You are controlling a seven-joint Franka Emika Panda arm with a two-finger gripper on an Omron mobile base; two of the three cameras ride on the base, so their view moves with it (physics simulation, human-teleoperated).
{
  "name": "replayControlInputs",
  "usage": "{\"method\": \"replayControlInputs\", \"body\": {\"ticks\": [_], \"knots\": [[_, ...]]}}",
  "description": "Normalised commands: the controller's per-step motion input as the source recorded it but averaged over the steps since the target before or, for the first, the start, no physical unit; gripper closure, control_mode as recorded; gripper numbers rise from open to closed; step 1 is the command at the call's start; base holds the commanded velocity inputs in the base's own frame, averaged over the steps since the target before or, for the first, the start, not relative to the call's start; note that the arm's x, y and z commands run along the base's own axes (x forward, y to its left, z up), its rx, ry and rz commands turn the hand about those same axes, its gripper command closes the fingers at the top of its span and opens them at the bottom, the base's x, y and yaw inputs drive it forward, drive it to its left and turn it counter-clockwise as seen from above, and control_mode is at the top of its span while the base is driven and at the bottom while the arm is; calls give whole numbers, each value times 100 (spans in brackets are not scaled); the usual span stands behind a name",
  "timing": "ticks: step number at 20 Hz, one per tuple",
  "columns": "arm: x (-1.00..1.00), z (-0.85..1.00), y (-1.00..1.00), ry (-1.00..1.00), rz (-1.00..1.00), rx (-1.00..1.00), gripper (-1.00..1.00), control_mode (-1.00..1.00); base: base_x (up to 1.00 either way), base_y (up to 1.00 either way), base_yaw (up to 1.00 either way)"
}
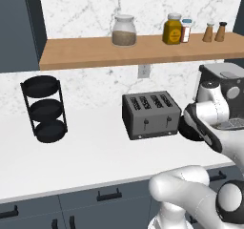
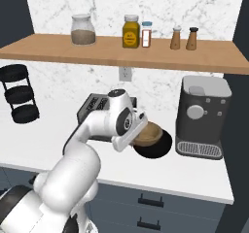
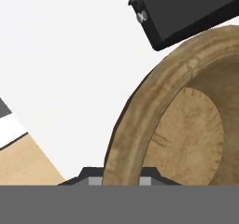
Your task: Pick up the bowls on the counter and stack them on top of one another in the open cabinet. Place the smaller bowl on top of the larger bowl.
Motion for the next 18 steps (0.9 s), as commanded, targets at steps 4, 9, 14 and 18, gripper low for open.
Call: {"method": "replayControlInputs", "body": {"ticks": [4,9,14,18], "knots": [[65,-58,-26,0,10,5,100,-100,0,0,0],[36,-46,-20,0,7,4,100,-100,0,0,0],[7,-20,-10,0,2,3,100,-100,0,0,0],[0,-6,-14,0,0,0,-100,-100,0,0,0]]}}
